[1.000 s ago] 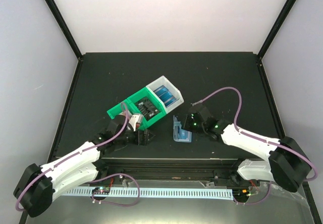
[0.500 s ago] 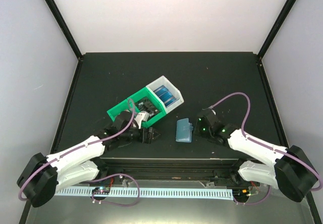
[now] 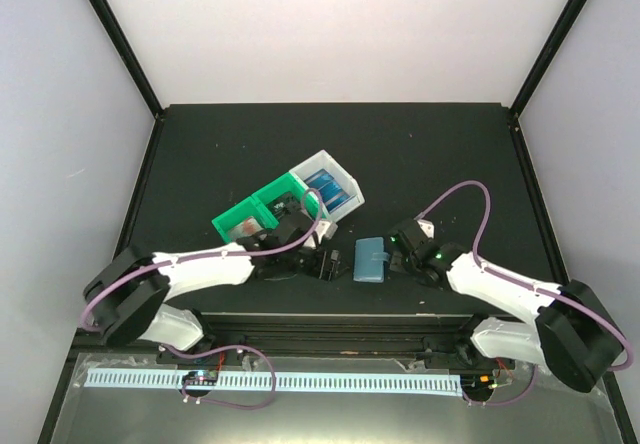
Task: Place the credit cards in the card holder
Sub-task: Turn over the card holder at the center of the board.
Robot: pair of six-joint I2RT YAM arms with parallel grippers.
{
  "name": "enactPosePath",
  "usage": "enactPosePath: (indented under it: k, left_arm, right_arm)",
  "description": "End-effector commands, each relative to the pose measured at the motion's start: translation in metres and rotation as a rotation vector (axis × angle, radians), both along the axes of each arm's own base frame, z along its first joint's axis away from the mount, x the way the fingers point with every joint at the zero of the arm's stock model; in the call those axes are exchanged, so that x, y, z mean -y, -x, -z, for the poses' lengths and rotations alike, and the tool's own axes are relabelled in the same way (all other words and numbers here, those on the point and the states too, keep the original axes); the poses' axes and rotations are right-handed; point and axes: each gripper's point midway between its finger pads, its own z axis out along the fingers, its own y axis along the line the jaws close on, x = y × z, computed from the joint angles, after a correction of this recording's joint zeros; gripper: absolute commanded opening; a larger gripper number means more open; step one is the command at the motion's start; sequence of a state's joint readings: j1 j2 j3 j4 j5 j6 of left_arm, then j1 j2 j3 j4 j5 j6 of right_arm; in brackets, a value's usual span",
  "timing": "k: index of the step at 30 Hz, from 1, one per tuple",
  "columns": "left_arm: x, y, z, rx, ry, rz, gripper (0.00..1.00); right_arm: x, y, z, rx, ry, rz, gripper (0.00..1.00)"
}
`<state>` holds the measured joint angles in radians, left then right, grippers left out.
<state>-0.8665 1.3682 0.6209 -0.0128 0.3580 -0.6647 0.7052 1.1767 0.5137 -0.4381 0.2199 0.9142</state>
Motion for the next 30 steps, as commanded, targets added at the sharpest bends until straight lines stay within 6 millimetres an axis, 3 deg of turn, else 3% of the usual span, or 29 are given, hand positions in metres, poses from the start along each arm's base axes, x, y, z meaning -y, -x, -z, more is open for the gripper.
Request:
enactPosePath:
  k: [1, 6, 11, 13, 19, 23, 30]
  left_arm:
    - [0.024, -0.017, 0.0, 0.037, -0.028, -0.022, 0.72]
    - [0.028, -0.031, 0.016, 0.041, -0.089, -0.067, 0.63]
    - [0.036, -0.031, 0.03, 0.023, -0.122, -0.049, 0.56]
    - [0.037, -0.03, 0.035, 0.016, -0.134, -0.043, 0.53]
    - [0.034, -0.029, 0.05, -0.001, -0.19, -0.051, 0.49]
    - [0.031, -0.028, 0.059, -0.013, -0.23, -0.064, 0.49]
    - [0.03, -0.026, 0.065, -0.02, -0.247, -0.063, 0.49]
  right_arm:
    - [-0.001, -0.014, -0.027, 0.081, 0.0, -0.004, 0.36]
    - [-0.014, -0.014, -0.054, 0.131, -0.08, -0.068, 0.46]
    - [-0.035, -0.009, -0.07, 0.15, -0.192, -0.15, 0.45]
    - [-0.046, -0.008, -0.073, 0.151, -0.243, -0.189, 0.39]
    - [-0.062, -0.006, -0.059, 0.092, -0.278, -0.234, 0.16]
    - [-0.064, -0.005, -0.044, 0.038, -0.256, -0.237, 0.13]
    - [-0.046, -0.005, -0.019, -0.03, -0.131, -0.183, 0.1]
